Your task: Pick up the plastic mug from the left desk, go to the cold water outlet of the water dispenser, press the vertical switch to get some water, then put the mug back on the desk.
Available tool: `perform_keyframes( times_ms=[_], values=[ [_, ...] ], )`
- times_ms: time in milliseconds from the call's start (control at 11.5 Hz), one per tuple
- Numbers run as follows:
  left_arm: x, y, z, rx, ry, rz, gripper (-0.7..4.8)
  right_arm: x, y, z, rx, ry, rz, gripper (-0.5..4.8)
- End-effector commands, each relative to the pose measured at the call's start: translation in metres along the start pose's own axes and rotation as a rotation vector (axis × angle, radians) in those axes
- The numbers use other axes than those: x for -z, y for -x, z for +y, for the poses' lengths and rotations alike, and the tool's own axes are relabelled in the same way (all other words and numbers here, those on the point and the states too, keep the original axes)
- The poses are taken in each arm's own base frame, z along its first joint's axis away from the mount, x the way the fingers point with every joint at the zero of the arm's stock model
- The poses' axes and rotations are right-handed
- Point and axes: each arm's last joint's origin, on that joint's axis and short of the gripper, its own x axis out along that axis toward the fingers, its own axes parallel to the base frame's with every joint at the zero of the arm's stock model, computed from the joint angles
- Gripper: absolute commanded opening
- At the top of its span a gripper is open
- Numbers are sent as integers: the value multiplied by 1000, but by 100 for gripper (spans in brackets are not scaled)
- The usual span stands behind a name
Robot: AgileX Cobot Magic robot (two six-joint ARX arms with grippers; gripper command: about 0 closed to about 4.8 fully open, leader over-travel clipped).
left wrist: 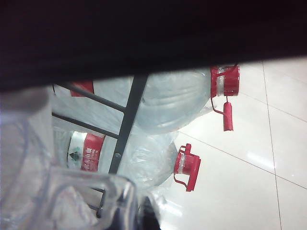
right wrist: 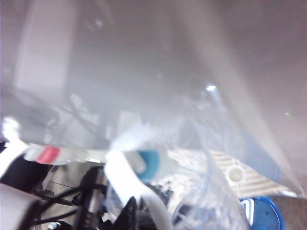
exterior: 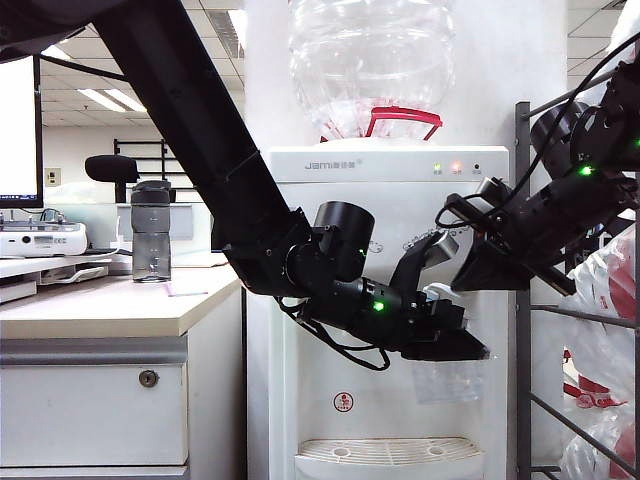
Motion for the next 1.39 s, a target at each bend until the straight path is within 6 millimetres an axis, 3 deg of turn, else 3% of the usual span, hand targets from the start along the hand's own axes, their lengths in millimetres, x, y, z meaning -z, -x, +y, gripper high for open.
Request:
perform_keyframes(
  times_ms=[87,696,870,956,1043,1391],
  values=[
    [-9,1,-1,4,-33,-33,-6,13,-5,-8,61,-36,70,-5],
    [-9,1,-1,4,-33,-32,-6,12,-4,-8,58,-36,62,-5],
    [-9,1,-1,4,-33,-32,-6,9,0,-13,66,-132,57,1],
    [-9,1,-1,4,-33,-32,-6,5,5,-17,35,-186,59,73],
    [-9,1,-1,5,-32,-32,-6,1,9,-23,-13,-243,67,189],
    [-9,1,-1,4,-33,-32,-6,-6,16,-32,-86,-320,62,211]
  ],
)
